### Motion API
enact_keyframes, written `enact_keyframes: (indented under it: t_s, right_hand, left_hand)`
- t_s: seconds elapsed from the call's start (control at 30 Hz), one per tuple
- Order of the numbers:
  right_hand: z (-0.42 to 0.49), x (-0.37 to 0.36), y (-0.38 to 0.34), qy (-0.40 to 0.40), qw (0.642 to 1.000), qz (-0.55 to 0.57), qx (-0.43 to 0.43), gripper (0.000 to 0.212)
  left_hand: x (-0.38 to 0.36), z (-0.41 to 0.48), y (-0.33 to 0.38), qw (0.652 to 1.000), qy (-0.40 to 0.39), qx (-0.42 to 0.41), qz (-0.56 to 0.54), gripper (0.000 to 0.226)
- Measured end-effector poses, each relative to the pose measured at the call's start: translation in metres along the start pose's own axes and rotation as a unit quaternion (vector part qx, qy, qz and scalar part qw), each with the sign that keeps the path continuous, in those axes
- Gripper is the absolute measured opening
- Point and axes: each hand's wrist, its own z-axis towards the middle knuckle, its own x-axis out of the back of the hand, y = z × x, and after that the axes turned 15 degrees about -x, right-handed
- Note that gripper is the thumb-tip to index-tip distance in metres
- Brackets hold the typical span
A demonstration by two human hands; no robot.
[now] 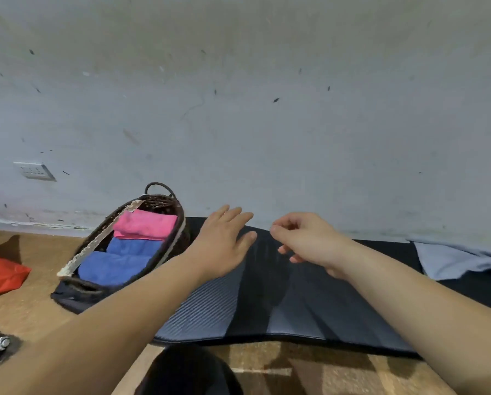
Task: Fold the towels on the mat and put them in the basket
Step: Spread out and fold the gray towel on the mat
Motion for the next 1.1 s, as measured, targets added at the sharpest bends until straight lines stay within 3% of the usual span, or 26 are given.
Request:
enact_keyframes:
  t_s: [0.17,0.3,0.37,0.43,0.53,0.63,0.7,0.8,0.9,1.0,1.1]
  right_hand:
    - [-0.018,0.089,0.071,0.021,0.997,-0.052,-0.047,0.029]
    - [-0.021,0.160,0.128,0.031,0.971,-0.211,-0.112,0.051]
    - [-0.016,0.189,0.160,0.055,0.962,-0.230,-0.138,0.052]
    - [-0.008,0.211,0.197,0.119,0.962,-0.195,-0.151,0.035]
    - [0.003,0.243,0.258,0.288,0.940,-0.117,-0.143,0.015]
    - [0.009,0.265,0.303,0.360,0.907,-0.066,-0.209,0.044]
    - [0.012,0.268,0.325,0.380,0.890,-0.072,-0.240,0.045]
    - [0.020,0.264,0.340,0.395,0.882,-0.097,-0.239,0.041]
    - [0.025,0.263,0.336,0.365,0.899,-0.028,-0.242,0.039]
    - [0.024,0.255,0.320,0.306,0.922,-0.002,-0.237,0.009]
    - [0.017,0.232,0.287,0.211,0.957,0.040,-0.197,0.037]
  left_hand:
    - [-0.037,0.047,0.099,0.991,-0.061,-0.063,-0.098,0.060]
    - [-0.077,0.085,0.169,0.979,-0.101,-0.107,-0.142,0.062]
    - [-0.099,0.101,0.197,0.972,-0.129,-0.122,-0.153,0.062]
    - [-0.119,0.114,0.219,0.966,-0.156,-0.137,-0.152,0.062]
    - [-0.146,0.131,0.242,0.959,-0.183,-0.153,-0.150,0.061]
    - [-0.166,0.143,0.255,0.957,-0.194,-0.158,-0.149,0.059]
    - [-0.176,0.147,0.259,0.958,-0.191,-0.160,-0.143,0.059]
    - [-0.189,0.148,0.262,0.962,-0.173,-0.159,-0.142,0.056]
    - [-0.198,0.141,0.263,0.966,-0.146,-0.154,-0.149,0.052]
    - [-0.200,0.127,0.262,0.968,-0.132,-0.148,-0.157,0.047]
    - [-0.197,0.113,0.260,0.969,-0.109,-0.118,-0.188,0.041]
